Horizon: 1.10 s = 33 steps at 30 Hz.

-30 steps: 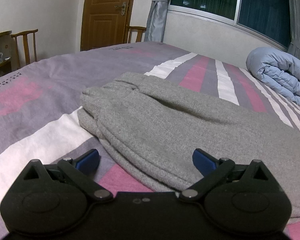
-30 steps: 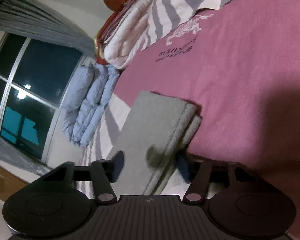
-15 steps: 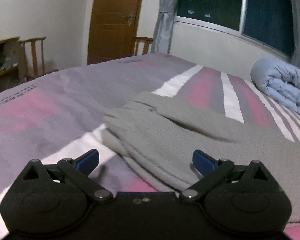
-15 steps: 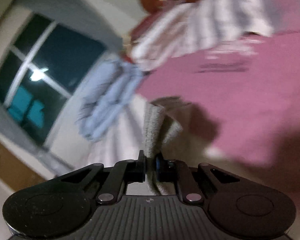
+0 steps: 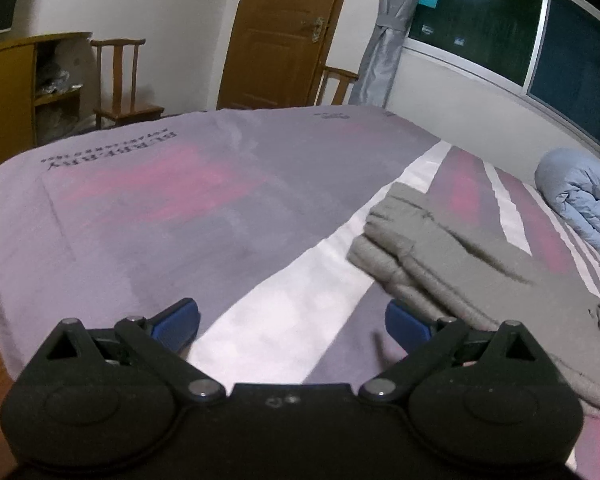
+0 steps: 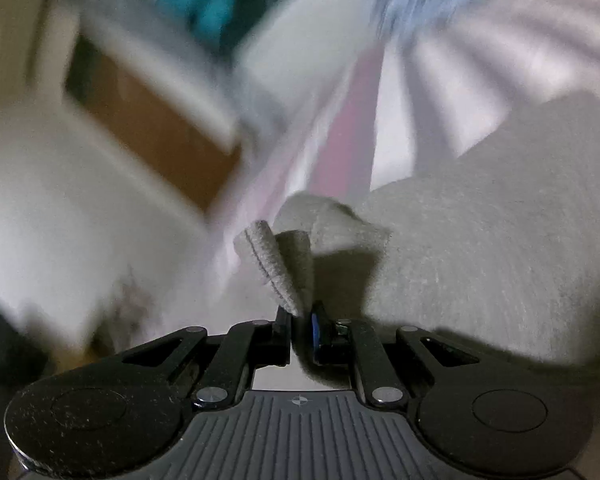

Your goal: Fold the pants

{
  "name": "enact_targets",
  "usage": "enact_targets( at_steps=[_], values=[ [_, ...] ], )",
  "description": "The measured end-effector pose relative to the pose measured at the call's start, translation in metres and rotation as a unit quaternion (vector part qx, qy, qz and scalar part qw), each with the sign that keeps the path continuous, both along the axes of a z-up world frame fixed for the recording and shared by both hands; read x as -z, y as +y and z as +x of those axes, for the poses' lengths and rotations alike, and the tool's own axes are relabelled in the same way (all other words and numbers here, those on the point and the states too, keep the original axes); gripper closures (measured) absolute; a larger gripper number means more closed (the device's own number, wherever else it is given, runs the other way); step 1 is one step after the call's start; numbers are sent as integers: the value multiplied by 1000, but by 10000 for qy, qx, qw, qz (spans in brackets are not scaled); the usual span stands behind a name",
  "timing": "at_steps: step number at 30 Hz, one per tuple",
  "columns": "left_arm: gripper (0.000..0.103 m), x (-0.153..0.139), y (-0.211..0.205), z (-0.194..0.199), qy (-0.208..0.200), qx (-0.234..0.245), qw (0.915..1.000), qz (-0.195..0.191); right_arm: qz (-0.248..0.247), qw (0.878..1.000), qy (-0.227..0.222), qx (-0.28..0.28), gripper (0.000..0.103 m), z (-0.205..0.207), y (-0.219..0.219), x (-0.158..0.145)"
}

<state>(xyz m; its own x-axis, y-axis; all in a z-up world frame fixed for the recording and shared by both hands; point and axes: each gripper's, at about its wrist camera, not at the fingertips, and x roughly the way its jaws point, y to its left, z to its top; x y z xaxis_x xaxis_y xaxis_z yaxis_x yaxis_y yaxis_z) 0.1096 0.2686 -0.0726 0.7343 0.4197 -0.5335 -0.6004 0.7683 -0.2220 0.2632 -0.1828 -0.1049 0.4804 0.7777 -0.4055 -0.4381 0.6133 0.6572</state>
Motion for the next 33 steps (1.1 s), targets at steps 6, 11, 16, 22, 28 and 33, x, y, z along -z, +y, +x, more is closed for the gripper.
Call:
enact_targets(
  at_steps=[6,11,16,22,28,33],
  values=[
    [9,4,3,-3,-36,4,10000,-6,-32,9997,-195,117,88,-4,4,-5],
    [9,6,-4,5,-67,118,9999,-13,-461,9968,-646,-69,84,-18,16,-14],
    [9,2,-8,7,-113,260,9996,6,-225,9896,-1150,-832,55,-38,21,-20],
    [9,2,-9,8,-132,243,9996,-34,-322,9916,-1187,-403,55,-36,23,-22],
    [9,4,-12,6,-62,320,9995,-41,-896,9869,-1319,-231,55,-33,47,-15],
    [9,6,-11,4,-35,320,9995,-19,-1106,9828,-1448,-313,66,-35,56,-14]
  ],
)
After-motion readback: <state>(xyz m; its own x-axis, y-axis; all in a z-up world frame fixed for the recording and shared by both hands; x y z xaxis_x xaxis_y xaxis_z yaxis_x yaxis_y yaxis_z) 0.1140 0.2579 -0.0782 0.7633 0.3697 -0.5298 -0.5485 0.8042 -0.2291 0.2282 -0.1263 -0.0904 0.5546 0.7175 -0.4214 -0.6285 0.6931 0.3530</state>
